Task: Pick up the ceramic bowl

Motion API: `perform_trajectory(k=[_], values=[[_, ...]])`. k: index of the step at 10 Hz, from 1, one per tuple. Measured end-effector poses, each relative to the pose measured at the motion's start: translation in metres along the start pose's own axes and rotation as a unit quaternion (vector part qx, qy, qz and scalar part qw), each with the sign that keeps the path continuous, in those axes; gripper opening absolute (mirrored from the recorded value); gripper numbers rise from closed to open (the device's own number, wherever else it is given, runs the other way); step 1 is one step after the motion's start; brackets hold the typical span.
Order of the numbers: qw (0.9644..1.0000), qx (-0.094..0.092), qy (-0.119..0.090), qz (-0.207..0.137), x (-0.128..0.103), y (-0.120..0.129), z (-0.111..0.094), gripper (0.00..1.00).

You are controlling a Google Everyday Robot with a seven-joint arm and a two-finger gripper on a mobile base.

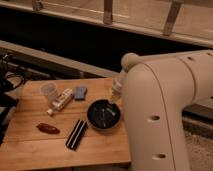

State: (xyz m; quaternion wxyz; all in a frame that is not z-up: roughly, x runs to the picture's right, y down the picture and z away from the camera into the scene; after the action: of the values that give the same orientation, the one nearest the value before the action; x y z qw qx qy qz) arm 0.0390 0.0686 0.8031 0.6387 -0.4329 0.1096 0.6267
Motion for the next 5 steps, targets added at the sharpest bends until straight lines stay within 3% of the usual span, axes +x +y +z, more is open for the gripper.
perform_trajectory(k=[5], values=[[0.9979,0.053,-0.035,-0.012,0.005,-0.027,0.006,0.77]])
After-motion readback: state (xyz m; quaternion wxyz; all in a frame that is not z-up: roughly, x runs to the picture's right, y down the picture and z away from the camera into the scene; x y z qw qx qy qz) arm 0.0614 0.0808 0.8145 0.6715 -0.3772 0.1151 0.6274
